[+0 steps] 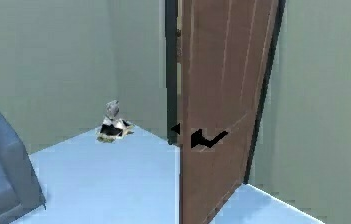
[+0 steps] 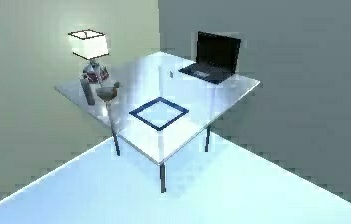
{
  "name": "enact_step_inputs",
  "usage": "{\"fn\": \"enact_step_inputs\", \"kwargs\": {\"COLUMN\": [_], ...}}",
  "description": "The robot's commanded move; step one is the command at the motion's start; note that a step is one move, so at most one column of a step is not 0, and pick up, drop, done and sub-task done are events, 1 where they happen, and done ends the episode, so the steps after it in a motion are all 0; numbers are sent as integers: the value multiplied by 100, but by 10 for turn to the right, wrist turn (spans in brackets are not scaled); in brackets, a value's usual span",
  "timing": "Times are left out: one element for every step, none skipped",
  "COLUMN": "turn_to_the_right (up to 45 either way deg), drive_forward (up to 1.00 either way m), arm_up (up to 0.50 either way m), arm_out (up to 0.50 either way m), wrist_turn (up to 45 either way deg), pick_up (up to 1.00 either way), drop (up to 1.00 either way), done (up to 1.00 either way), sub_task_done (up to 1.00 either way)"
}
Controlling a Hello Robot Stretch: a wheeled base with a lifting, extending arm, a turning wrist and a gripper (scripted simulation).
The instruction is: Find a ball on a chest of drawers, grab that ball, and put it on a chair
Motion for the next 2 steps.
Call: {"fn": "enact_step_inputs", "kwargs": {"turn_to_the_right": [-450, 0], "drive_forward": [0, 75], "arm_up": [0, 0], "arm_out": [0, 0], "wrist_turn": [0, 0], "pick_up": [0, 0], "drop": [0, 0], "done": [0, 0], "sub_task_done": [0, 0]}}
